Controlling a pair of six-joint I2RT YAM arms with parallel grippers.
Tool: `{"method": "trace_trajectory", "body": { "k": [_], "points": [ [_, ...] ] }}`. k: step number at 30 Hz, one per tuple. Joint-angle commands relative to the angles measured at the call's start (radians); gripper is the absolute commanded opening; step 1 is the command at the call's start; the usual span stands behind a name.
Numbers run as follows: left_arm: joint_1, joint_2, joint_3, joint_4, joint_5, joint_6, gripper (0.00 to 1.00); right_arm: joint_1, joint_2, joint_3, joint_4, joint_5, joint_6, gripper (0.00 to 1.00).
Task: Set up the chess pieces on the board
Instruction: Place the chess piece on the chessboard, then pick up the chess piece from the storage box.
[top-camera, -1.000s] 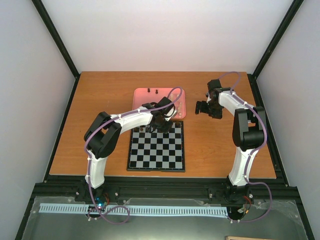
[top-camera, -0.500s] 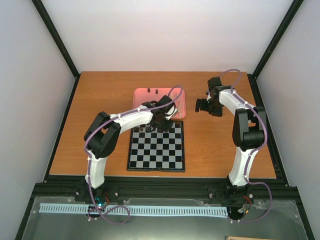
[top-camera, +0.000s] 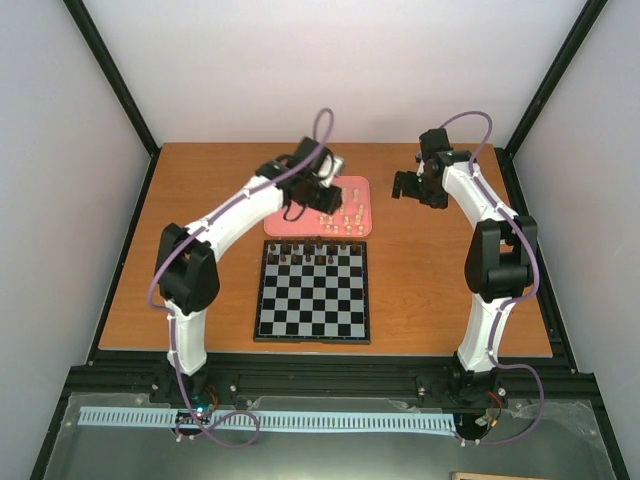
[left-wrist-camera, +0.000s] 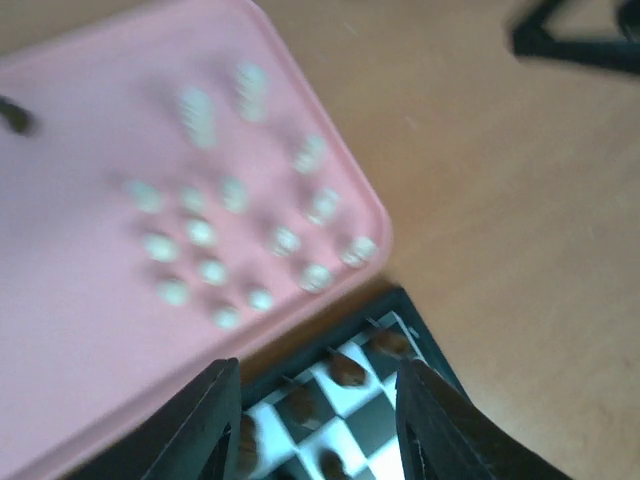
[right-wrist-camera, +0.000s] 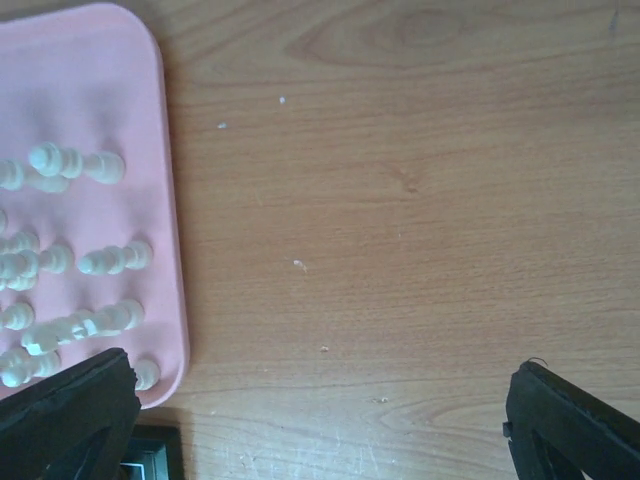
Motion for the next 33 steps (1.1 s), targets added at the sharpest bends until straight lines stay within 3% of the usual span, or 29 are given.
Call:
{"method": "trace_trajectory", "body": {
  "k": [1,5,10,33],
  "points": [
    [0.141,0.044,0.179,-0.073,-0.014,-0.053,0.46,-0.008,0.006,0.065,-0.042,0.015,-0.002,1.0],
    [0.215,0.198,0.395,-0.142,-0.106,-0.116,0.46,-0.015,0.043,0.14,-0.073,0.02,-0.013,1.0],
    [0.282,0.387,0.61,-0.169,-0.09,-0.182,0.46,-0.017,0.083,0.225,-0.113,0.022,-0.026,1.0],
    [0.332,0.694,0.758,-0.076,-0.153,-0.314,0.44,-0.029,0.175,0.25,-0.168,0.015,-0.029,1.0]
  ]
}}
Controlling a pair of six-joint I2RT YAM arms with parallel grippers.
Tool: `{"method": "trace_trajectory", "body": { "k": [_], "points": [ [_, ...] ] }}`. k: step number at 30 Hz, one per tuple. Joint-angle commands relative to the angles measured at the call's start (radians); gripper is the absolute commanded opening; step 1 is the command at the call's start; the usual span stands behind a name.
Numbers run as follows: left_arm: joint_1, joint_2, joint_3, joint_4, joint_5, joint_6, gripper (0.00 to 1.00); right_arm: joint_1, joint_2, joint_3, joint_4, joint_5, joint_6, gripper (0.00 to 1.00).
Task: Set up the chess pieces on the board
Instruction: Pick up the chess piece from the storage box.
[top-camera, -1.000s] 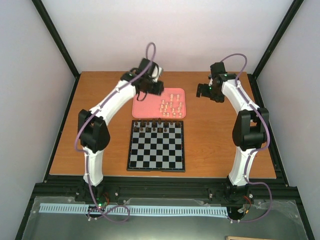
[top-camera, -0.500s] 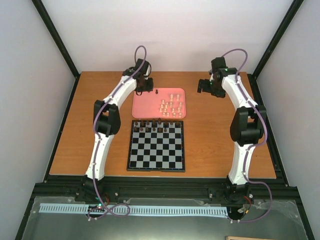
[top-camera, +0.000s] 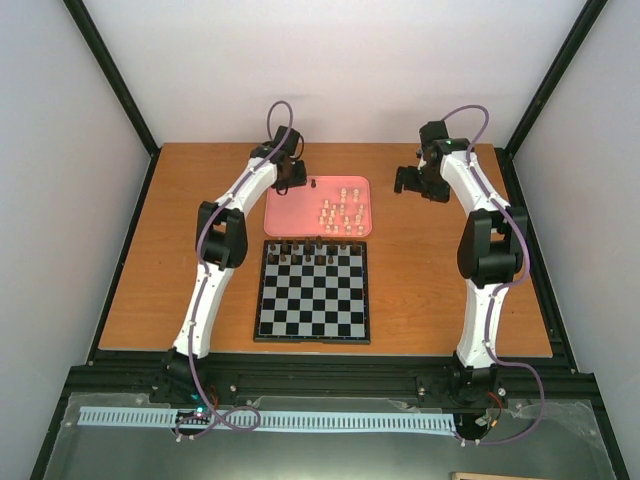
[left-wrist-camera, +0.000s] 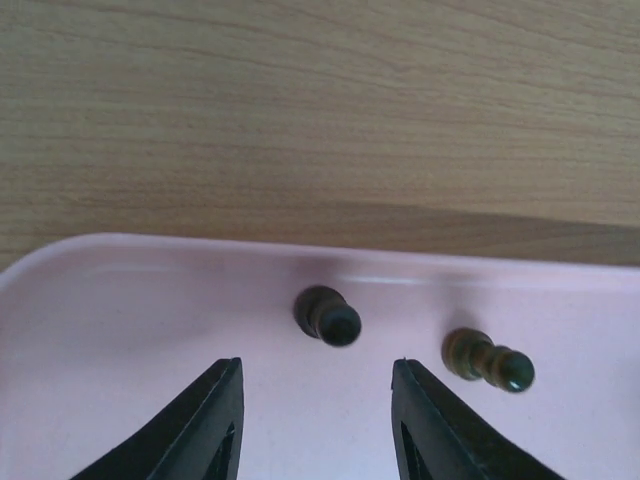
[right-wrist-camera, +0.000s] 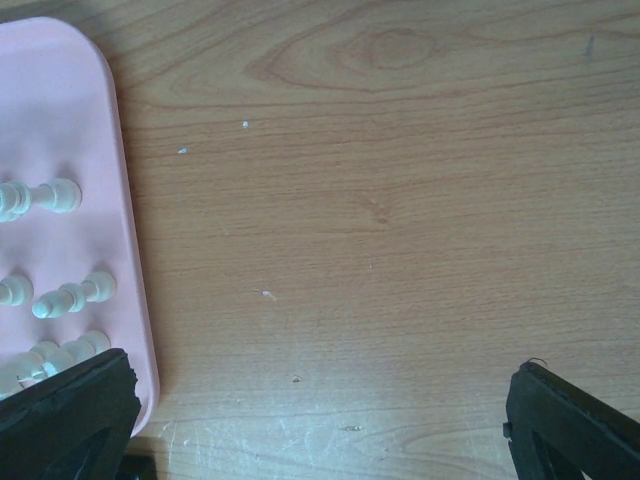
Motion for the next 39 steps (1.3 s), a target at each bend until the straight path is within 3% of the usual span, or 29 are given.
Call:
{"method": "trace_trajectory", "body": {
  "k": [1,12,30,39],
  "points": [
    [0.018,0.033,0.071,0.039,-0.009,-0.03,0.43,-0.007,0.028,0.017,-0.021,-0.009,-0.001,1.0],
    [0.02,0.088,0.106,0.084,0.023,-0.029,0.43,-0.006,0.052,0.019,-0.033,-0.006,0.007,1.0],
    [0.021,0.075,0.115,0.077,-0.003,-0.013,0.09,-0.006,0.073,0.019,-0.034,-0.029,0.005,1.0],
    [0.021,-0.063,0.027,0.026,-0.011,0.038,0.05,-0.006,0.056,-0.007,-0.008,-0.041,0.007,1.0]
  ]
}}
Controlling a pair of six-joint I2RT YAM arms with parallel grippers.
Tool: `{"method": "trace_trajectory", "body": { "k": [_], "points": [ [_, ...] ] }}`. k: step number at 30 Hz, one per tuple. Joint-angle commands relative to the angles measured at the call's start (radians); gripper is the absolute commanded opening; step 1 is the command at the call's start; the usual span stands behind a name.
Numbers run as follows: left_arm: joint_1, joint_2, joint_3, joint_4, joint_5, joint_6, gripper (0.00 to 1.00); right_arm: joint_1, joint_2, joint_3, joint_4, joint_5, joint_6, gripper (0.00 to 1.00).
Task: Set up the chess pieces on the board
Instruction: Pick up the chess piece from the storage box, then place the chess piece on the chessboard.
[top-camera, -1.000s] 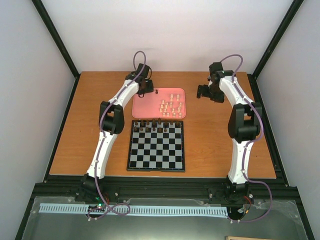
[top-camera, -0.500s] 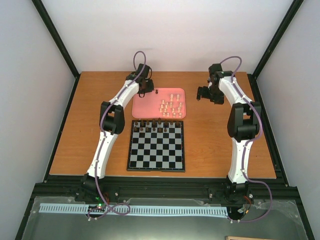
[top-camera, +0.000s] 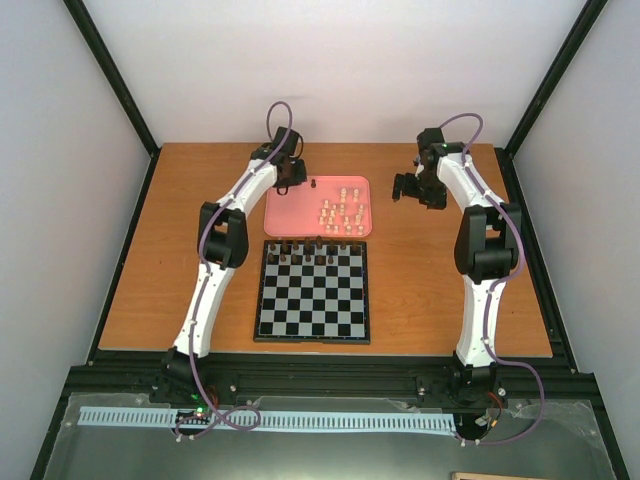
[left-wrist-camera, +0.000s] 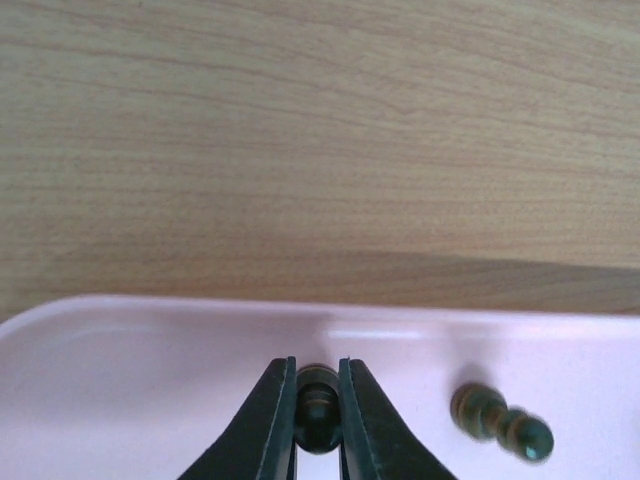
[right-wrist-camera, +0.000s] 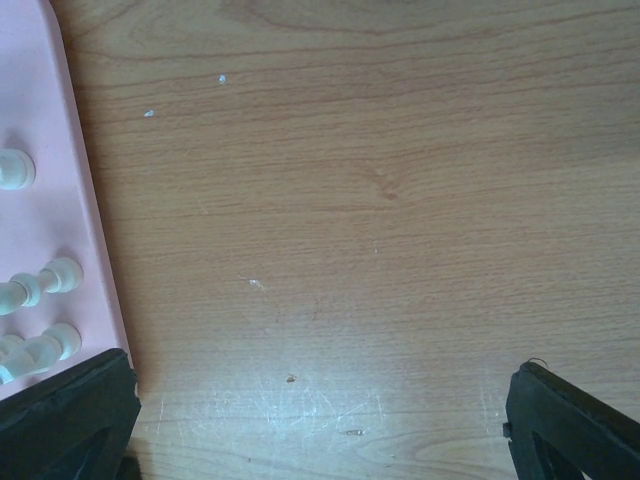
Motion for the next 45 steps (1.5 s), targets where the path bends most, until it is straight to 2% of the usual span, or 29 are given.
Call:
{"method": "trace_trajectory", "body": {
  "k": [1,9,16,21,33,45],
  "points": [
    [0.01,-0.143,-0.036,-0.041,-0.004,0.043,0.05,-0.003,-0.006,-0.014,0.023,-0.008,0.005,1.0],
    [-0.04,-0.374,-0.202,-0.082,0.083,0.106,0.07,-0.003,-0.063,-0.099,0.099,-0.036,0.021,1.0],
    [-0.199,-0.592,-0.554,-0.047,0.211,0.217,0.12,-0.003,-0.11,-0.185,0.152,-0.032,0.024,1.0],
    [-0.293,-0.67,-0.664,-0.045,0.226,0.311,0.13,-0.004,-0.136,-0.234,0.176,-0.033,0.026,1.0],
    [-0.436,-0.765,-0.861,-0.039,0.13,0.348,0.13,-0.004,-0.17,-0.299,0.223,-0.042,0.032,1.0],
    [-0.47,-0.726,-0.912,0.043,0.107,0.334,0.13,-0.004,-0.181,-0.337,0.243,-0.037,0.035,1.0]
  ]
}}
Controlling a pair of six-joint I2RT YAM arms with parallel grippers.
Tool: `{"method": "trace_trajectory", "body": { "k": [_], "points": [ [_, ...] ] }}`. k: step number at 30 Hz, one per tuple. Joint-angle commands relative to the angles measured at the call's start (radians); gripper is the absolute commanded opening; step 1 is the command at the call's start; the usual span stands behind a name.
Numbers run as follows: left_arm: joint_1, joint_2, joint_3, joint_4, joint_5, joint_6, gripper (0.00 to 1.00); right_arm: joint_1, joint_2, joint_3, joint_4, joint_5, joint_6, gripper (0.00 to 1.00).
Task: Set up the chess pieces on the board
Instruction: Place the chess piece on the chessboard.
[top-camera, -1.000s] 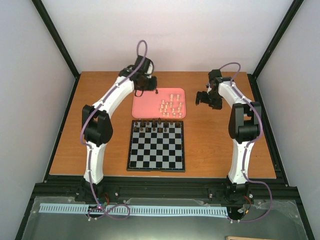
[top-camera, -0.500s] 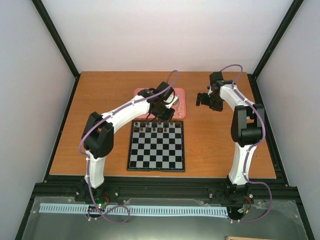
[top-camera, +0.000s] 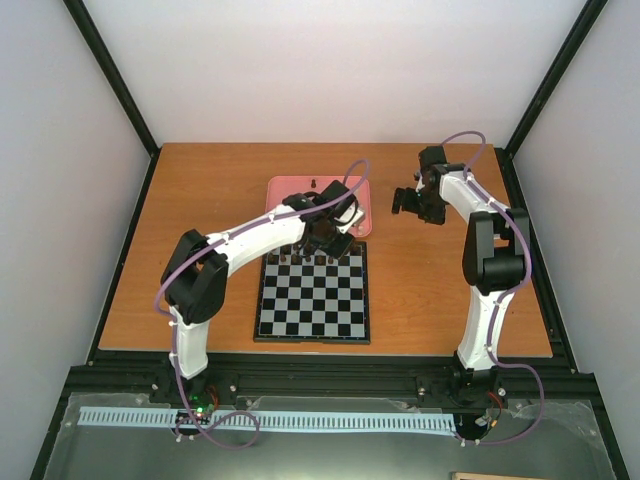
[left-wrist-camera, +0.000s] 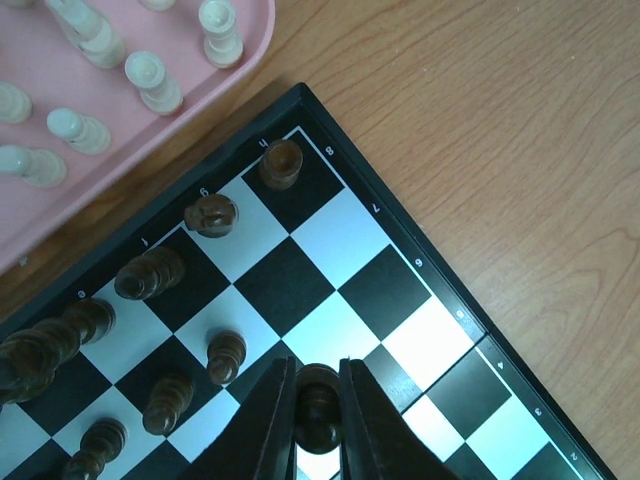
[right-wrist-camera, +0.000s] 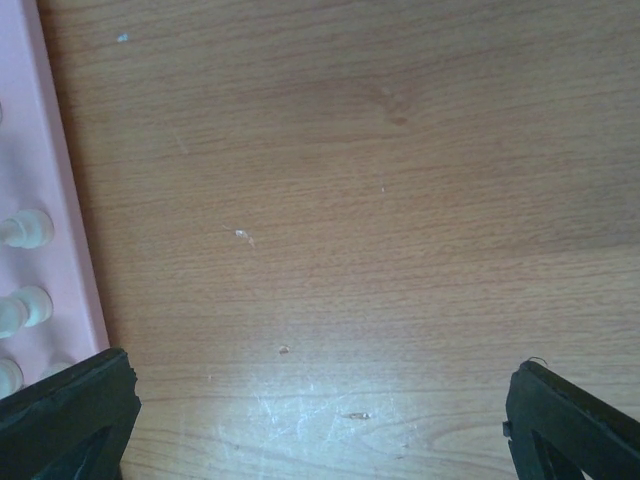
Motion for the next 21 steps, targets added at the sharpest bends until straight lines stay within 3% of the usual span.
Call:
{"method": "trace_trajectory", "body": {
  "k": [1,21],
  "points": [
    [-0.005,0.019,-0.007,0.058,-0.019,0.008,0.13,-0.003,-0.049,-0.033,0.023,-0.002,0.012,1.0],
    [-0.009,0.118,-0.01,0.112,0.01,0.003,0.13,-0.006,-0.037,-0.028,0.022,-0.002,0.007,1.0]
  ]
}}
